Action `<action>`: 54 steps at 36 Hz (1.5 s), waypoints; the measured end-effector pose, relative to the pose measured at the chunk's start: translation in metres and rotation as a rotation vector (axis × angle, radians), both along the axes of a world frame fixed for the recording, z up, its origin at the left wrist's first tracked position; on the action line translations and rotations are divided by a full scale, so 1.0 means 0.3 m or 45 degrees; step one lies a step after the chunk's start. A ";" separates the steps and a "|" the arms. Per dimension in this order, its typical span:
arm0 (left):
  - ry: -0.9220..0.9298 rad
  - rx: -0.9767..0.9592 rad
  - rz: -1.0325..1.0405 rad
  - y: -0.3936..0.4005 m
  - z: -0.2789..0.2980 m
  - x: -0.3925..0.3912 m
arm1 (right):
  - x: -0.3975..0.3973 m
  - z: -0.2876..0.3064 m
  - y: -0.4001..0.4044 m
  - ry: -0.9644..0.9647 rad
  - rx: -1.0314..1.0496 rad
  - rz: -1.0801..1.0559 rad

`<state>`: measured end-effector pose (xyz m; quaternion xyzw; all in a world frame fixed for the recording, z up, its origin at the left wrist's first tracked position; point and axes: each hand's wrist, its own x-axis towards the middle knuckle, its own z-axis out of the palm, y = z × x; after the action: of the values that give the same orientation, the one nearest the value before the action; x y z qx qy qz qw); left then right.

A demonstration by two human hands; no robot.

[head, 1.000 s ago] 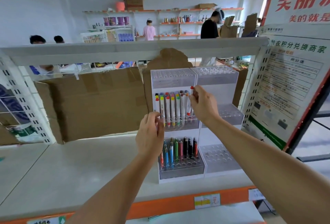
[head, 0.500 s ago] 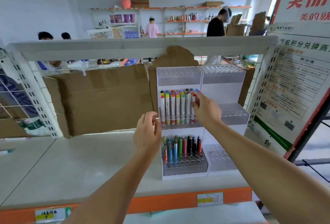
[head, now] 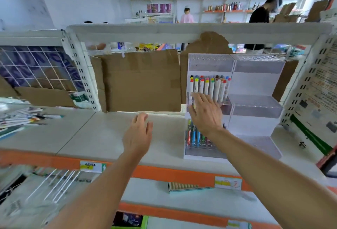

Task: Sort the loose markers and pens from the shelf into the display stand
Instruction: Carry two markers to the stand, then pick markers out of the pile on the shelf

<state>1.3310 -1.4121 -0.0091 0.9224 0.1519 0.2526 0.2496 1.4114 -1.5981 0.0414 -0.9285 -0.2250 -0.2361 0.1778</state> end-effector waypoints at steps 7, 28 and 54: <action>0.148 0.029 0.260 0.206 -0.019 -0.177 | -0.084 -0.064 0.213 0.116 -0.206 0.256; 0.527 0.007 0.621 0.989 -0.051 -0.681 | -0.393 -0.079 1.166 0.387 -0.442 0.633; 0.682 -0.057 0.675 1.675 -0.190 -0.690 | -0.332 -0.215 2.023 0.403 -0.623 0.758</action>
<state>1.1238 -0.9097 -0.0661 0.8787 0.4508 0.0548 0.1469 1.3118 -0.9913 -0.0232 -0.8625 -0.5030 0.0318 0.0450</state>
